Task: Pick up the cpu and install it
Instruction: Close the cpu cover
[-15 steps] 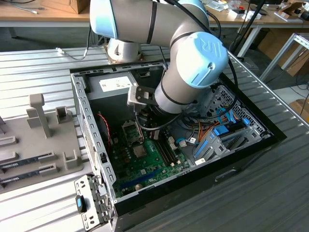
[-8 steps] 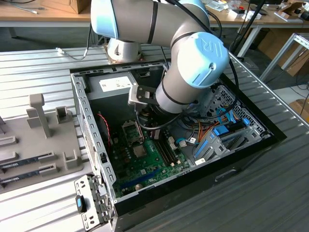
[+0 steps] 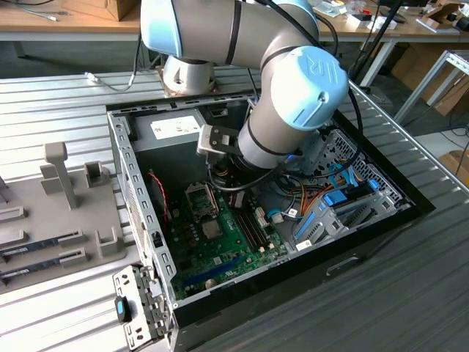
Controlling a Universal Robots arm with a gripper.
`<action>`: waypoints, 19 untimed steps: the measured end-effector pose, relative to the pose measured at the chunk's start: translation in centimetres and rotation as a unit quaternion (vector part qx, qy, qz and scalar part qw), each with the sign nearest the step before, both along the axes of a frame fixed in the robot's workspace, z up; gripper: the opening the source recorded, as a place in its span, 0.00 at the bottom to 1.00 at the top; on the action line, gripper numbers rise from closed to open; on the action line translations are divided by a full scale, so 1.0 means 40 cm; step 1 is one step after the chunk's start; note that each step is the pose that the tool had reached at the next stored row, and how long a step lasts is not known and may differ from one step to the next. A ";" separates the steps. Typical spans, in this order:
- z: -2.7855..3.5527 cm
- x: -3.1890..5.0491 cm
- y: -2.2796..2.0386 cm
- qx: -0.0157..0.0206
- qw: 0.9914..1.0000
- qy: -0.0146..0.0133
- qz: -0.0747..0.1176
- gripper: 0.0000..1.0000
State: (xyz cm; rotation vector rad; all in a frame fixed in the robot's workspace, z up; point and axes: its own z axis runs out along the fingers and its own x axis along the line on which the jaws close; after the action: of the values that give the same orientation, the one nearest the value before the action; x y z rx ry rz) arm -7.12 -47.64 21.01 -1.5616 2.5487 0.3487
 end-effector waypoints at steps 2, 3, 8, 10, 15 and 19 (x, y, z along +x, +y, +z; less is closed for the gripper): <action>0.000 0.001 0.002 0.000 1.000 0.000 -0.011 0.11; 0.000 0.001 0.003 0.000 1.000 0.000 -0.015 0.11; 0.000 0.004 0.037 -0.001 1.000 0.000 -0.017 0.11; 0.000 0.005 0.046 -0.001 1.000 0.001 -0.017 0.11; 0.000 0.005 0.071 -0.004 1.000 0.001 -0.024 0.11; 0.003 0.006 0.073 -0.007 1.000 0.000 -0.028 0.11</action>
State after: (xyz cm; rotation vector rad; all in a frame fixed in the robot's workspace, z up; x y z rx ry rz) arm -6.89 -44.71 21.11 -1.4930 2.5948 0.3256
